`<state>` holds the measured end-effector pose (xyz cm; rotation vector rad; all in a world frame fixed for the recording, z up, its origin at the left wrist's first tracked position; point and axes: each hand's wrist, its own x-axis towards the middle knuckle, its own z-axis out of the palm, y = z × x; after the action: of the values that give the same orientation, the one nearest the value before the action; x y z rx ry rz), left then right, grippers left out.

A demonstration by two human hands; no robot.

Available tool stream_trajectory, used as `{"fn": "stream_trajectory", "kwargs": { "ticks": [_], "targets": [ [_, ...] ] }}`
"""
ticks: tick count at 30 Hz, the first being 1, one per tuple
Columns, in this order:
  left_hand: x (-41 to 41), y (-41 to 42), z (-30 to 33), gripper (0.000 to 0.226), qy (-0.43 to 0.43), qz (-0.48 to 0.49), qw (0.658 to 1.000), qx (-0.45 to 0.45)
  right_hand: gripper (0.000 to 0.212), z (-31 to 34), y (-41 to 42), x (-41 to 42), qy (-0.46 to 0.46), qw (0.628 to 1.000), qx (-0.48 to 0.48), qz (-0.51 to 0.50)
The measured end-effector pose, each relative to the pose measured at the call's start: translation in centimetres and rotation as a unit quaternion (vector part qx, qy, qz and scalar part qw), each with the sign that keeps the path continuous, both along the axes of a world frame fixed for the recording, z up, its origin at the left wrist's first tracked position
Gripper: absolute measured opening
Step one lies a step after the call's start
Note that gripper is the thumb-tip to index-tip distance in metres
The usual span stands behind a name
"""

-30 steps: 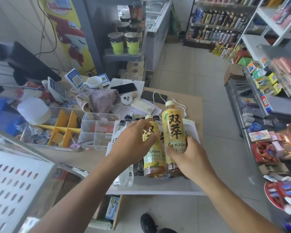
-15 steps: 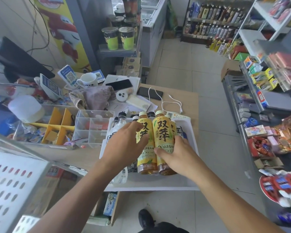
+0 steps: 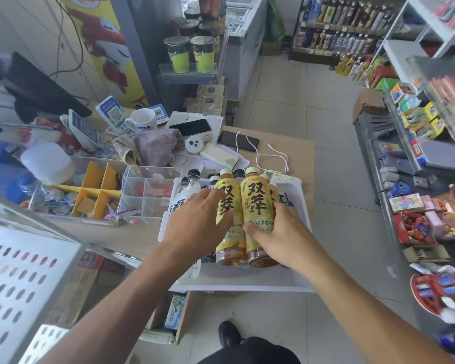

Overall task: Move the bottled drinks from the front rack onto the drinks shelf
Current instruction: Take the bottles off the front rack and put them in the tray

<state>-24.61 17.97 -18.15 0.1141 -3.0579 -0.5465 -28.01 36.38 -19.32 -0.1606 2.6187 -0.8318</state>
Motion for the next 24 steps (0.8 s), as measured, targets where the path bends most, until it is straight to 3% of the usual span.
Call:
{"fn": "stream_trajectory", "kwargs": {
  "ticks": [5, 10, 18, 24],
  "targets": [
    [0.3, -0.6, 1.3, 0.042, 0.002, 0.0, 1.0, -0.018, 0.05, 2.5, 0.5, -1.1, 0.142, 0.986, -0.004, 0.085],
    [1.0, -2.9, 3.8, 0.043, 0.038, 0.025, 0.997, -0.058, 0.039, 6.0, -1.2, -2.5, 0.266, 0.934, 0.087, 0.222],
    [6.3, -8.5, 8.4, 0.042, 0.07, 0.13, 0.982, -0.121, 0.047, 11.3, -10.7, -0.8, 0.372, 0.829, 0.157, 0.386],
    [14.1, -14.1, 11.5, 0.042, 0.078, 0.252, 0.95, -0.164, 0.049, 14.8, -20.9, 3.7, 0.432, 0.756, 0.119, 0.477]
  ]
}}
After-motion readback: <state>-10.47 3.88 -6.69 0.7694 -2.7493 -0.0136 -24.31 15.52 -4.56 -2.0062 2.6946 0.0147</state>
